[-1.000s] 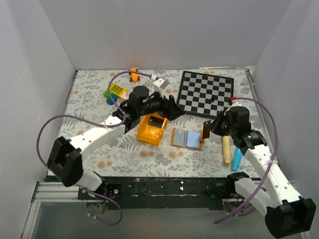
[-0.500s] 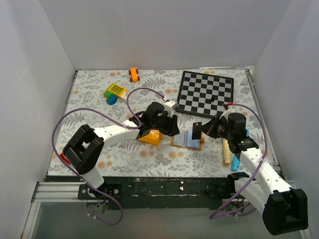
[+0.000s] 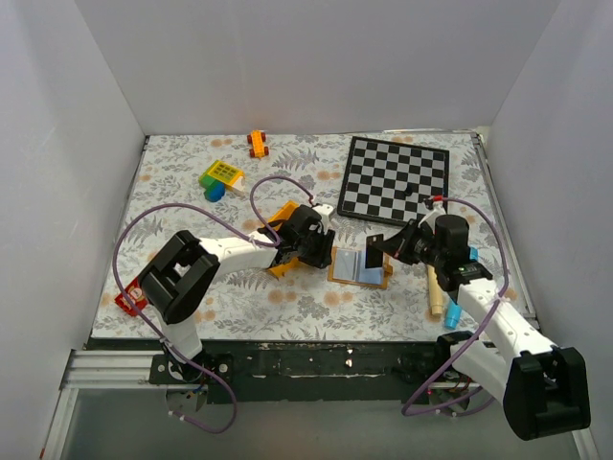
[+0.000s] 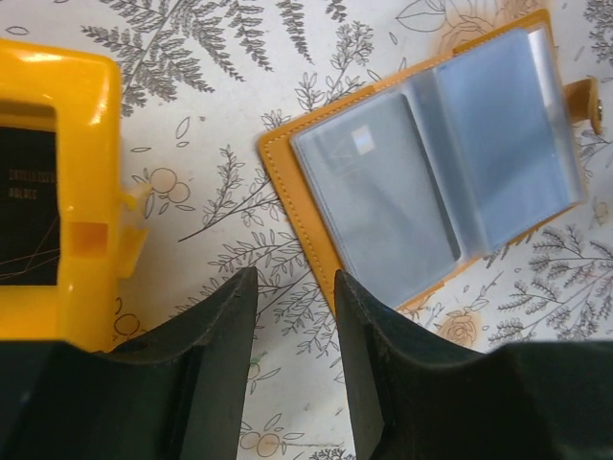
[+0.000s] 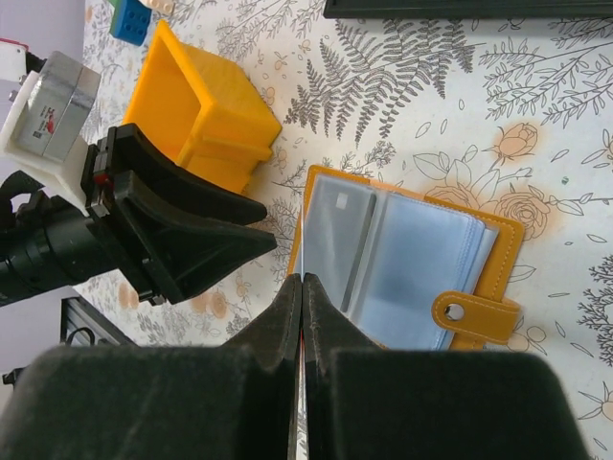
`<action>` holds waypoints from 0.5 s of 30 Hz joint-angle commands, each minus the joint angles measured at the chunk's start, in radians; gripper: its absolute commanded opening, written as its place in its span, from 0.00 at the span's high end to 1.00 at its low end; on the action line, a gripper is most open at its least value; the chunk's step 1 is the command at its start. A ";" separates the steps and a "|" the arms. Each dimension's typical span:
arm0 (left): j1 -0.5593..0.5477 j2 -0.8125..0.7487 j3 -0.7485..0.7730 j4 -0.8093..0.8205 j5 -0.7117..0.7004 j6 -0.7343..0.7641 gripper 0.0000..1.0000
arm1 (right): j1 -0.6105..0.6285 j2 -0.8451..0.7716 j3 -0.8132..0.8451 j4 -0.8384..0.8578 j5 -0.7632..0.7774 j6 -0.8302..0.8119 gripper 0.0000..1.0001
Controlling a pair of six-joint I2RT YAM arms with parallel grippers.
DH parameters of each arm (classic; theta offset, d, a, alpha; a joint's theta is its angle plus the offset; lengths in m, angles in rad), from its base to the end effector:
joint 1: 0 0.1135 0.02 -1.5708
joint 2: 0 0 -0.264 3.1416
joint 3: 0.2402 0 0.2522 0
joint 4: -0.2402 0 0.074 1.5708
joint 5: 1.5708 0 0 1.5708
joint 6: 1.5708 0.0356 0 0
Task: Put the credit cards into the card holder
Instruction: Insert the credit card into the card slot.
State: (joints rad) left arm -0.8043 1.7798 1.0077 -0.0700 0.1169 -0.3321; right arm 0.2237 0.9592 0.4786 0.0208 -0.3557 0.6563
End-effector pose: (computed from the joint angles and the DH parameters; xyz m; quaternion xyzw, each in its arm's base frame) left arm 0.2501 -0.2658 0.1623 0.2384 0.9020 -0.2374 0.2705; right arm 0.2016 0.0586 0.2220 0.0884 0.8368 0.3571 0.4056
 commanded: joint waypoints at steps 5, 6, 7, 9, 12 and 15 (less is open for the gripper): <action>0.004 -0.057 -0.015 0.056 0.007 -0.018 0.49 | -0.004 0.045 -0.067 0.212 -0.037 0.063 0.99; 0.004 -0.060 -0.021 0.064 0.023 -0.027 0.48 | -0.006 0.055 -0.075 0.231 -0.038 0.071 0.99; 0.004 -0.063 -0.024 0.105 0.036 -0.036 0.46 | -0.006 0.067 -0.081 0.243 -0.042 0.077 0.99; 0.002 -0.053 -0.024 0.124 0.053 -0.047 0.46 | -0.006 0.090 -0.098 0.283 -0.042 0.092 0.99; 0.001 -0.033 -0.012 0.134 0.043 -0.051 0.46 | -0.009 0.118 -0.130 0.349 -0.048 0.114 0.99; -0.001 -0.017 -0.009 0.145 0.044 -0.051 0.48 | -0.010 0.148 -0.143 0.392 -0.052 0.118 0.99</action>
State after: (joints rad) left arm -0.8036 1.7733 0.9920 0.0277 0.1467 -0.3737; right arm 0.2218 1.0790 0.3508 0.2714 -0.3874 0.7486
